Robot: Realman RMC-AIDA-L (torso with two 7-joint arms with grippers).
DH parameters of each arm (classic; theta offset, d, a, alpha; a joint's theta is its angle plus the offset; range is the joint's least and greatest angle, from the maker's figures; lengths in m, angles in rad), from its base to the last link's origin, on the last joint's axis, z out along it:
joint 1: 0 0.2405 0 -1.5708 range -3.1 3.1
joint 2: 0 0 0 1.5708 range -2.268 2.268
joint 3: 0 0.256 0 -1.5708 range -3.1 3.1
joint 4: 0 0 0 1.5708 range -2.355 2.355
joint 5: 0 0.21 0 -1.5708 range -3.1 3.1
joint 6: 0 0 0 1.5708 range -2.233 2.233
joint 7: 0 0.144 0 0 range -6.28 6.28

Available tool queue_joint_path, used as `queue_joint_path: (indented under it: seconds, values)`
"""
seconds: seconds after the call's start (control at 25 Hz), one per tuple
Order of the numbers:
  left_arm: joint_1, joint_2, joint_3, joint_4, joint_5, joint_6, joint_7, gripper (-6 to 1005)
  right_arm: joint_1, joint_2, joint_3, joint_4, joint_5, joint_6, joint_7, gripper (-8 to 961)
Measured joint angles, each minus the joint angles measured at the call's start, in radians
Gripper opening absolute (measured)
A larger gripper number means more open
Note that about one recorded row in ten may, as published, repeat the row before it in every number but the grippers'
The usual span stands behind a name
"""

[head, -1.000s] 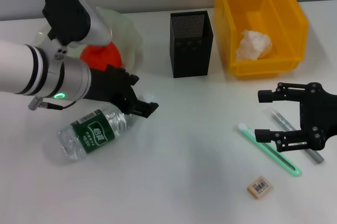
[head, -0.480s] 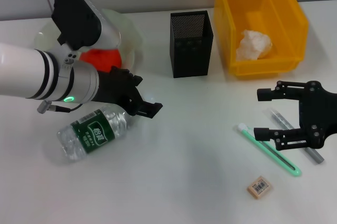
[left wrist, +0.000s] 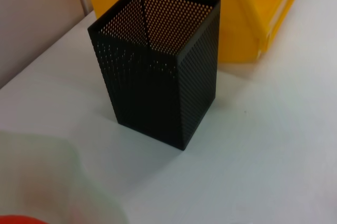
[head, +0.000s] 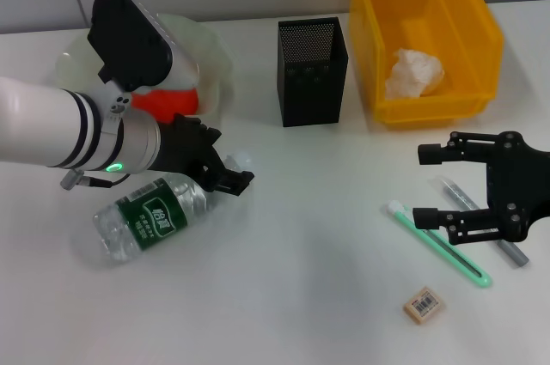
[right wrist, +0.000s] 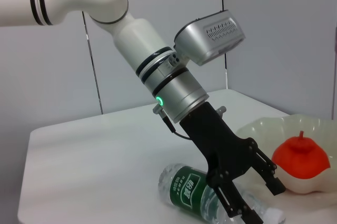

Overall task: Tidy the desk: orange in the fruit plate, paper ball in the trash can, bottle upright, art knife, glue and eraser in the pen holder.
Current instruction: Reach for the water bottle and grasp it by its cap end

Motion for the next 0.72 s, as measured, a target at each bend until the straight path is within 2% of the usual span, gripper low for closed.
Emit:
queue_joint_path:
  seconds: [0.72]
  values:
    - [0.003, -0.002, 0.048, 0.000, 0.012, -0.005, -0.022, 772, -0.003, 0.009, 0.000, 0.001, -0.002, 0.000, 0.003, 824]
